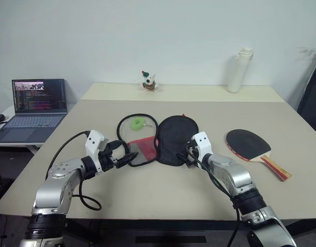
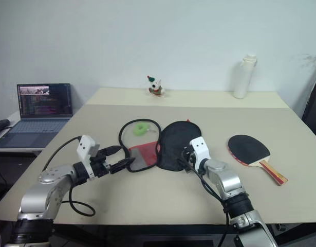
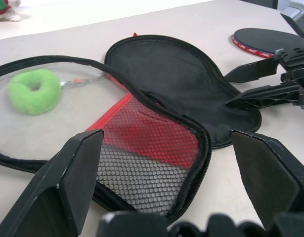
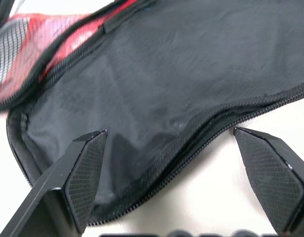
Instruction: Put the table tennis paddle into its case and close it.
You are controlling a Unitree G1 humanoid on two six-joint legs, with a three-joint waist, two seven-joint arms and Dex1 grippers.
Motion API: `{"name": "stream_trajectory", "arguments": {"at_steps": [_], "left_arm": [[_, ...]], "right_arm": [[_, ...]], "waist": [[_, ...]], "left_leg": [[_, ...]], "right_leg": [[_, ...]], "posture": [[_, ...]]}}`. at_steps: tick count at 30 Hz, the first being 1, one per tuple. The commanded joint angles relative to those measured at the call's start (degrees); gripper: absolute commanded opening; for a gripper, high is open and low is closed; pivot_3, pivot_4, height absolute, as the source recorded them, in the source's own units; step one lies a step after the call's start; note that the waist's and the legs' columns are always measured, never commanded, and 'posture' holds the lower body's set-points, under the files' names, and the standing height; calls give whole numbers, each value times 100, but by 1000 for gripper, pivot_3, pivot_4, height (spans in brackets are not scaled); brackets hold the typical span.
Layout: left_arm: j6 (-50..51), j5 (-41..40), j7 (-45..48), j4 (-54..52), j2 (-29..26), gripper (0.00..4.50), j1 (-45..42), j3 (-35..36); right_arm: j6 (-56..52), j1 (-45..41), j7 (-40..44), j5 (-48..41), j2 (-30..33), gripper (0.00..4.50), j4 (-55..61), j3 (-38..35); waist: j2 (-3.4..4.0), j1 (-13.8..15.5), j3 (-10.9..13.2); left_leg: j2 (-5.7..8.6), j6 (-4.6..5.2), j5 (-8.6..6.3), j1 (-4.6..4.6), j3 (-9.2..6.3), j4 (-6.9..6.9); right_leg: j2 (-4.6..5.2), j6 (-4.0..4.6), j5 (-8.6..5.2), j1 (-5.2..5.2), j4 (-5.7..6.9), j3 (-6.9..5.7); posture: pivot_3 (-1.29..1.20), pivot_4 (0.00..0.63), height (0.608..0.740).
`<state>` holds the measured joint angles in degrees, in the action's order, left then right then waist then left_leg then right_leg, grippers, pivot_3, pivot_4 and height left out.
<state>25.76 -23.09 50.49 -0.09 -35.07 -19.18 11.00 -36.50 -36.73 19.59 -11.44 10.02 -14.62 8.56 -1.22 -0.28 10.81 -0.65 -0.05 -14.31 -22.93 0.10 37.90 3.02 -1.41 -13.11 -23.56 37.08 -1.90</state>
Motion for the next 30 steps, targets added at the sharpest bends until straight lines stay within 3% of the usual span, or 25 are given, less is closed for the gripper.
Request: {"name": "stream_trajectory", "arguments": {"at_steps": [1, 2, 5, 16, 30], "left_arm": [[-30, -92, -45, -249, -21, 4427, -41, -3], [-31, -87, -47, -249, -23, 4427, -52, -17], [-32, -77, -53, -264, -21, 4500, -99, -88], [-30, -93, -67, -336, -37, 4500, -102, -185], [-126, -43, 561, -353, -45, 4500, -477, -917]], "right_arm": [[-117, -180, -98, -62, -184, 4500, 2, -219], [-196, -204, -97, -91, -239, 4500, -5, -245], [-458, -308, -54, -235, -526, 3904, 21, -271], [-667, -750, -393, -396, -1022, 68, -277, -795], [-1862, -412, -1056, -897, -806, 68, 441, -1821]], "waist": [[0, 0, 0], [0, -3, 0], [0, -19, 0], [1, -38, 1], [2, -13, 1]], "left_leg": [[0, 0, 0, 0, 0, 0], [0, 0, 0, 0, 0, 1], [0, 0, 0, 0, 0, 1], [0, 0, 0, -1, 0, -1], [0, 0, 0, -3, -2, -4]], "right_leg": [[0, 0, 0, 0, 0, 0], [0, 0, 0, 0, 1, 0], [0, 0, 0, 0, 0, 0], [0, 1, 0, -2, 0, 0], [0, 1, 0, -3, -1, -2]], "posture": [[0, 150, 740], [0, 150, 740], [0, 150, 740], [0, 150, 740], [0, 150, 740]]}}
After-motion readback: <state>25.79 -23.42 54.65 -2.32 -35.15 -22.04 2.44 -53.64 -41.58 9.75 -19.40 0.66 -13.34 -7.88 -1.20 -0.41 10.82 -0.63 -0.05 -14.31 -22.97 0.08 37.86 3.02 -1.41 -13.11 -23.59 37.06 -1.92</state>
